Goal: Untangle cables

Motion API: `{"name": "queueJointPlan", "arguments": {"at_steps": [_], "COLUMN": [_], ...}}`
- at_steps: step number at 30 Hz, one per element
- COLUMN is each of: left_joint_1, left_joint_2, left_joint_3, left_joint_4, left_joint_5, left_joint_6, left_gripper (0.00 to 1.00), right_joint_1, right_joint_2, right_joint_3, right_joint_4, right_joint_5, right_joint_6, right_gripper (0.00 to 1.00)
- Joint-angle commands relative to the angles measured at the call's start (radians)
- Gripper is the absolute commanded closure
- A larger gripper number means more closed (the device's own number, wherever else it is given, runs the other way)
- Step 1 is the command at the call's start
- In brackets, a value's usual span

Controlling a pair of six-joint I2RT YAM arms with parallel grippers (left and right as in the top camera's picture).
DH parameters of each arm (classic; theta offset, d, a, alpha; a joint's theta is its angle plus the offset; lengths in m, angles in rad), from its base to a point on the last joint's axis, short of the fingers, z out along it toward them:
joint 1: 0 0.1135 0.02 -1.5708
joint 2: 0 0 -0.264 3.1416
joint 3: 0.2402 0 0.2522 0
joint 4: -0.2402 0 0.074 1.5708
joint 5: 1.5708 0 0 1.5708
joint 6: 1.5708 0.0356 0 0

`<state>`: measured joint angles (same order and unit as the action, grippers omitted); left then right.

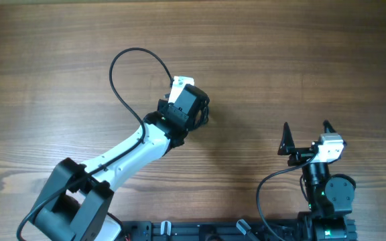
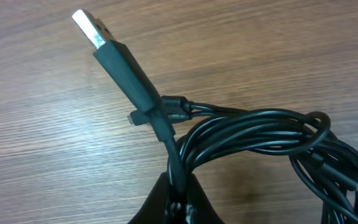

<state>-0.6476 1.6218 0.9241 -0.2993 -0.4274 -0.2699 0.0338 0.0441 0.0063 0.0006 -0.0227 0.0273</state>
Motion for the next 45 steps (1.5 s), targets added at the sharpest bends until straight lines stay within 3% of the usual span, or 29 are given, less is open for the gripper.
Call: {"name": "queueJointPlan", "arguments": {"at_steps": [1,6,10,15,19,21,22,29,37,39,40,41,45], "left_joint_1": [0.005,0.005,0.005,0.004,0.004,0.004,0.005,0.005,0.005,0.005,0.005,0.003,0.004], "left_joint_2": [-0.057,-0.061,-0.064,-0.064,-0.064,-0.066,-0.074,-0.296,-0.444,-0.445,-0.445,-0.446,-0.486], "left_joint_3": [0.018,0.018,0.018,0.018,0.018,0.018,0.018,0.018,0.018,0.018,0.018,0.018,0.018], "left_joint_4": [0.003,-0.001,-0.001,0.000,0.003,0.011,0.018,-0.007,0.000,0.000,0.000,0.000,0.000], "left_joint_5": [0.069,0.068,0.068,0.068,0.108,0.173,0.258,0.650,0.647,0.647,0.648,0.648,0.647], "left_joint_6": [-0.031,-0.031,-0.030,-0.030,-0.028,-0.021,0.047,0.342,0.345,0.346,0.376,0.401,0.563], "left_gripper": [0.96,0.96,0.96,0.96,0.96,0.96,0.96,0.96,0.96,0.96,0.96,0.96,0.96], "right_joint_1": [0.000,0.000,0.000,0.000,0.000,0.000,0.000,-0.001,0.000,-0.001,-0.001,-0.001,-0.001], "right_joint_2": [-0.003,-0.003,0.055,0.447,0.747,0.843,0.895,0.944,0.945,0.944,0.945,0.944,0.944], "right_joint_3": [-0.001,0.021,0.177,0.489,0.632,0.636,0.636,0.636,0.636,0.636,0.636,0.636,0.636], "right_joint_4": [0.007,0.000,-0.174,-0.384,-0.315,-0.183,-0.117,-0.053,0.024,0.076,0.097,0.107,0.128], "right_joint_5": [-0.094,-0.248,-0.293,-0.369,-0.682,-0.845,-0.922,-0.992,-1.147,-1.219,-1.254,-1.258,-1.296], "right_joint_6": [0.190,0.291,0.240,0.064,0.055,0.175,0.243,0.235,0.126,0.127,0.127,0.129,0.129], "right_gripper": [0.00,0.00,0.00,0.00,0.00,0.00,0.00,0.00,0.22,0.32,0.40,0.42,0.43]}}
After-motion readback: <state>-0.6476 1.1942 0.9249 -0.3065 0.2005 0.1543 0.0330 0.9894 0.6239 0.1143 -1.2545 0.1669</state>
